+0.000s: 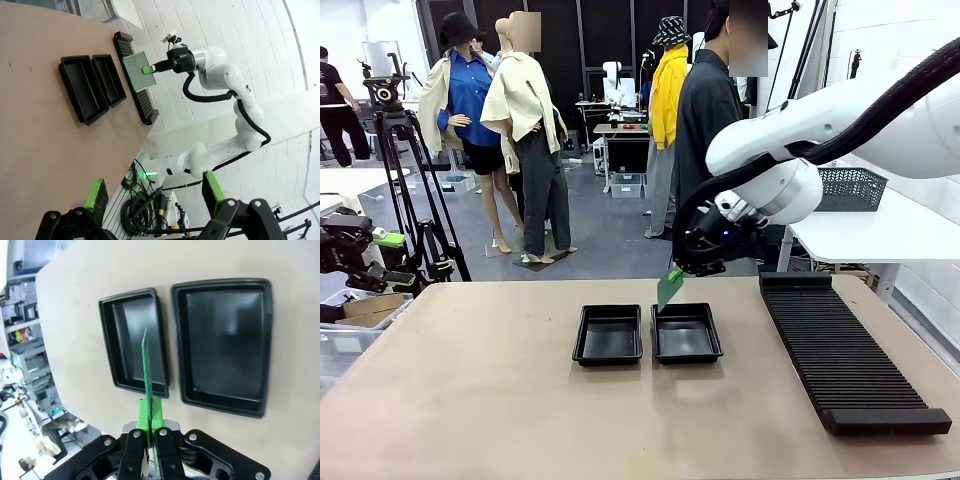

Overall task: Inspect and transfer BCBs to ESD trays.
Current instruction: Pick up the Blank PCB from the PCB Rack and place it in the left ESD tray.

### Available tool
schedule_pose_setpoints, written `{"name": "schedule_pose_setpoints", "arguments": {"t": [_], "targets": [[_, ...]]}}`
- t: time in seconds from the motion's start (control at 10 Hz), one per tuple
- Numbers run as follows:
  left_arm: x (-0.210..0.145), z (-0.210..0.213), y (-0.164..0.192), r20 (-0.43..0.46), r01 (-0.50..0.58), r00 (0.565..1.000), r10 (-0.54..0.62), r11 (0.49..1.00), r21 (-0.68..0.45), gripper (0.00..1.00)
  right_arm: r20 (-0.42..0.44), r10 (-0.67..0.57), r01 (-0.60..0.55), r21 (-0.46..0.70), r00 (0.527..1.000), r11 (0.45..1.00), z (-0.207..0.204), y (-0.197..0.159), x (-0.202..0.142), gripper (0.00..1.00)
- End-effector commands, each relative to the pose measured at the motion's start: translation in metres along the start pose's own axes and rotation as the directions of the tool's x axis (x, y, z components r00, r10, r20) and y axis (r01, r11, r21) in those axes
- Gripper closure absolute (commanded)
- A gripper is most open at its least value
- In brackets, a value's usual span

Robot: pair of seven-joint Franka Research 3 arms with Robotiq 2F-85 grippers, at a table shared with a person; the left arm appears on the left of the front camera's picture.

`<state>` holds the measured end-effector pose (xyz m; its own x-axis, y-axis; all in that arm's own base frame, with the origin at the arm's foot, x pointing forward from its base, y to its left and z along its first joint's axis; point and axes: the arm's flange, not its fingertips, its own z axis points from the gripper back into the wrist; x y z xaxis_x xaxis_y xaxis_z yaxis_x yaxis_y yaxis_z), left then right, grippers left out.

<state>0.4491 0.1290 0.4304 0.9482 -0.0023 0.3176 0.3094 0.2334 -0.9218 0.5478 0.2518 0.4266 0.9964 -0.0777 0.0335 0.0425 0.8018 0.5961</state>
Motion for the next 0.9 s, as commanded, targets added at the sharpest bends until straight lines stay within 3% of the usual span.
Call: {"name": "schedule_pose_setpoints", "arguments": {"t": [0.0, 0.8], "targets": [[0.0, 0.002, 0.0, 0.012, 0.002, 1.0, -0.002, 1.0, 0.006, 0.0, 0.024, -0.013, 0.012, 0.044, 1.0, 0.999, -0.023, 0.014, 0.004, 1.0], [0.0, 0.002, 0.0, 0.012, 0.002, 1.0, -0.002, 1.0, 0.006, 0.0, 0.019, -0.002, 0.0, 0.078, 1.0, 0.997, -0.109, 0.043, -0.005, 1.0]]}}
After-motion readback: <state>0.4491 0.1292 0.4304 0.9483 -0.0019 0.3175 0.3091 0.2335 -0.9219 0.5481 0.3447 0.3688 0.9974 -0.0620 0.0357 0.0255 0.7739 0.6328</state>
